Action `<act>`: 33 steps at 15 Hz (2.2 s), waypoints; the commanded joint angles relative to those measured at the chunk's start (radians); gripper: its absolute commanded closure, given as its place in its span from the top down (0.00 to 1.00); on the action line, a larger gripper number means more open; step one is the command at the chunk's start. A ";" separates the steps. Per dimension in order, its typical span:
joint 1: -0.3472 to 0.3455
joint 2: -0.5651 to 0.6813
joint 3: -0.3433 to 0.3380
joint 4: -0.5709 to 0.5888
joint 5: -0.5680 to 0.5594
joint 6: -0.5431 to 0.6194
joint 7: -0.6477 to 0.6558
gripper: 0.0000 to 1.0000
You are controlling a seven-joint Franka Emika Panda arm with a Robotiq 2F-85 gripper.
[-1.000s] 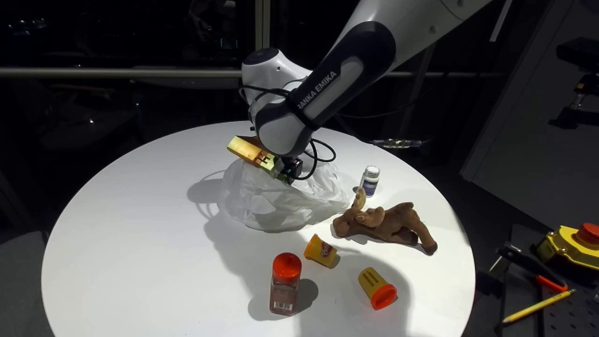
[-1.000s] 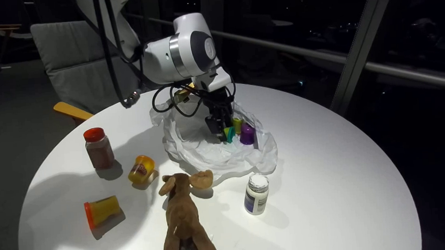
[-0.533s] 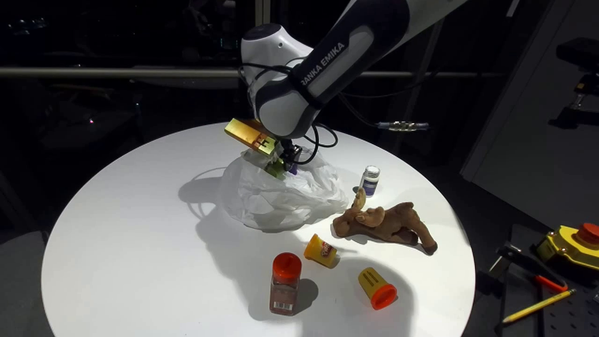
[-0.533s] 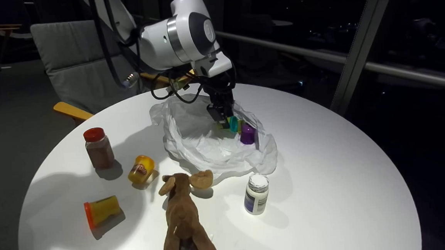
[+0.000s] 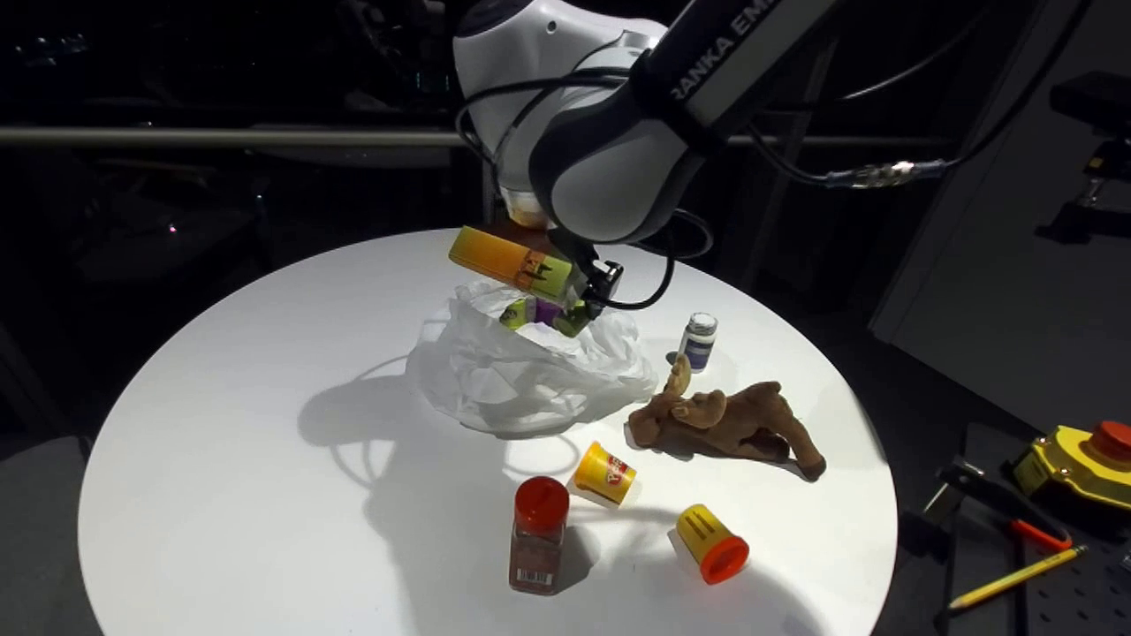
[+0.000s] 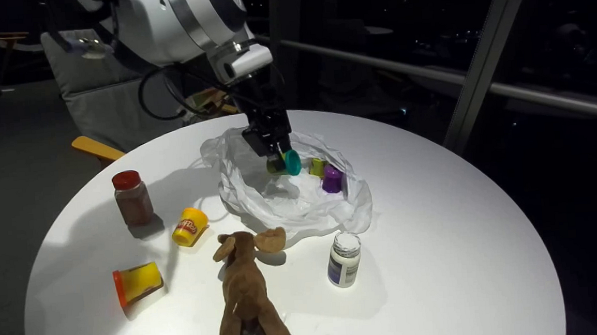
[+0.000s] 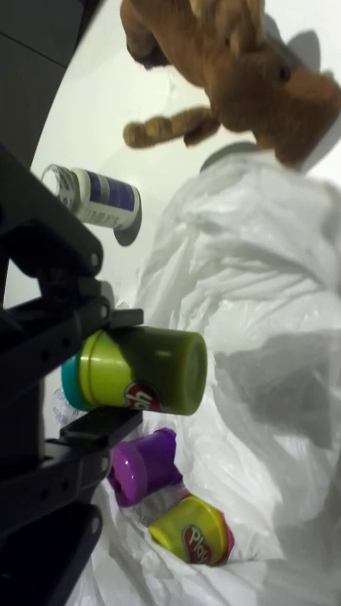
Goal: Pick up the objects from the plastic and put them on the table
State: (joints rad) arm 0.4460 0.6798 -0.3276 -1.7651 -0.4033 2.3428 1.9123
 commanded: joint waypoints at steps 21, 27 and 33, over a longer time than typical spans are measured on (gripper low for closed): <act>-0.098 -0.339 0.313 -0.603 0.009 0.307 -0.285 1.00; -0.130 -0.315 0.168 -0.467 -0.041 0.305 -0.188 1.00; -0.240 -0.156 0.159 -0.245 0.040 0.275 -0.320 1.00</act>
State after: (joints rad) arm 0.2481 0.4201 -0.1792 -2.1451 -0.4047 2.6478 1.6589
